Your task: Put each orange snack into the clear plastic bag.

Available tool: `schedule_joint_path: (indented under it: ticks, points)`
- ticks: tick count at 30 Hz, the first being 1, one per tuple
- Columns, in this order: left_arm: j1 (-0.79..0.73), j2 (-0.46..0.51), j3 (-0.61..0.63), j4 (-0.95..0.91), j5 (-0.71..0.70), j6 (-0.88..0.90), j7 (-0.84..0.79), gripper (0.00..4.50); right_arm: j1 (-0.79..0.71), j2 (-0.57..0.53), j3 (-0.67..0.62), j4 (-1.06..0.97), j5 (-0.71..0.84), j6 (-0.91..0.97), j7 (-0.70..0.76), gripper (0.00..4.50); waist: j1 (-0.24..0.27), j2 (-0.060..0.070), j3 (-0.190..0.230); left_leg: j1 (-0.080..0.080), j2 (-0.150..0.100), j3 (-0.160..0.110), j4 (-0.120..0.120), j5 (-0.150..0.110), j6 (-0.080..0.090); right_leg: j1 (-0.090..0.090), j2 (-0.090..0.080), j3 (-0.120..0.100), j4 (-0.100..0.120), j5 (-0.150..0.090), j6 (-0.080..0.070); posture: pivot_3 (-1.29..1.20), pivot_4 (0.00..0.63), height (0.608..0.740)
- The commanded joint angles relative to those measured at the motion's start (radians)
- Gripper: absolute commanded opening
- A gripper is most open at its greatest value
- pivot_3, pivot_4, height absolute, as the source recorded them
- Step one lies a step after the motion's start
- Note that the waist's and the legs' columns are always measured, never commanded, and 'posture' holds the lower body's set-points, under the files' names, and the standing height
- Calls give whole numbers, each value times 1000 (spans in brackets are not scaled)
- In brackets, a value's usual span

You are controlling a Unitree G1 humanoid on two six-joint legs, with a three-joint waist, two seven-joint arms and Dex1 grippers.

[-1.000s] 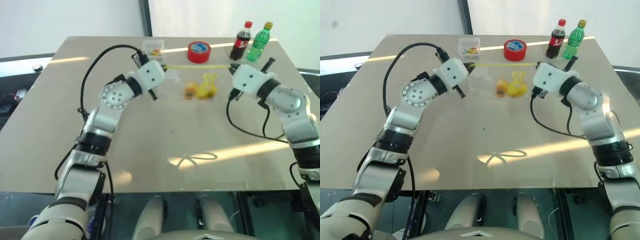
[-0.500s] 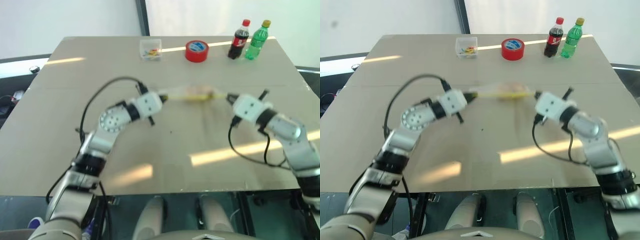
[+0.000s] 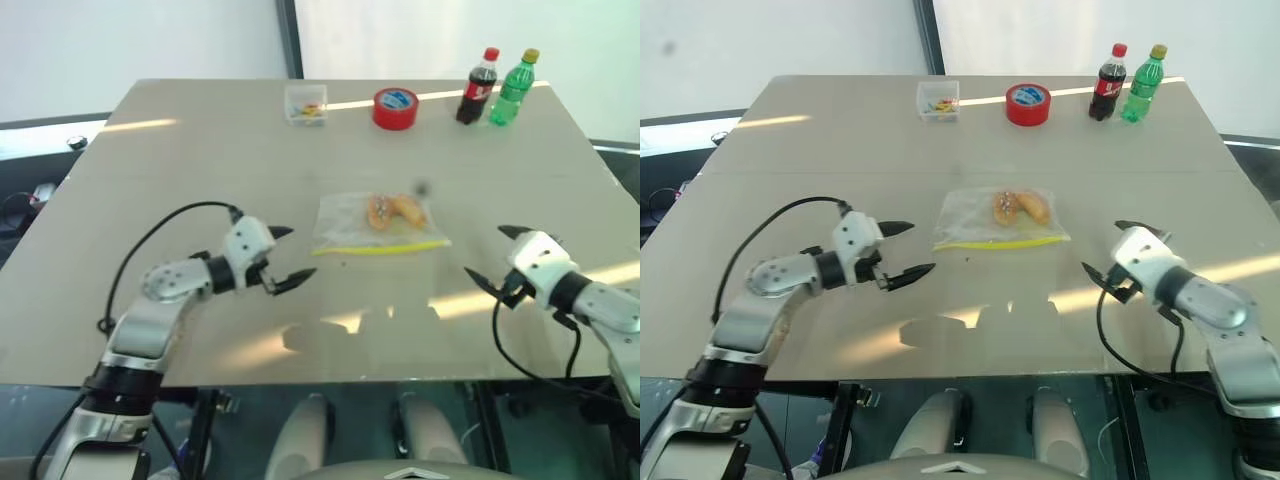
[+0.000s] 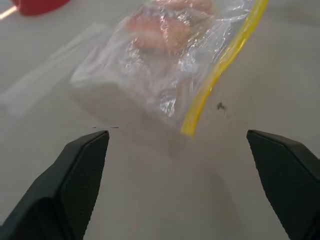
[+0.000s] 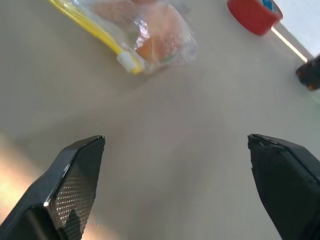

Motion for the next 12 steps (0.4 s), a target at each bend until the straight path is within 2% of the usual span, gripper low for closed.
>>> schedule_joint_path:
  ticks: [1,3,7,12]
  points:
    - [31,13,162,-69,-165,67,-31,4500,94,-30,-183,-89,131,51,76,4440,4,0,0,0,0,0,0,0,0,1,0,-1,-1,0,0,0,150,740]
    - [48,36,221,-56,-177,74,-28,4500,160,-28,-274,-128,237,114,116,4440,7,0,0,1,1,-1,0,0,0,2,0,-1,-1,0,0,0,150,740]
    - [60,90,278,-42,-215,135,-54,4500,229,-29,-388,-194,341,163,141,4440,9,0,0,4,1,-1,0,0,0,5,0,-1,-4,0,0,0,150,740]
    - [75,131,272,-40,-225,157,-106,4500,250,-44,-416,-223,379,189,133,4440,11,0,0,4,2,0,-1,-1,1,6,0,-2,-7,0,0,0,150,740]
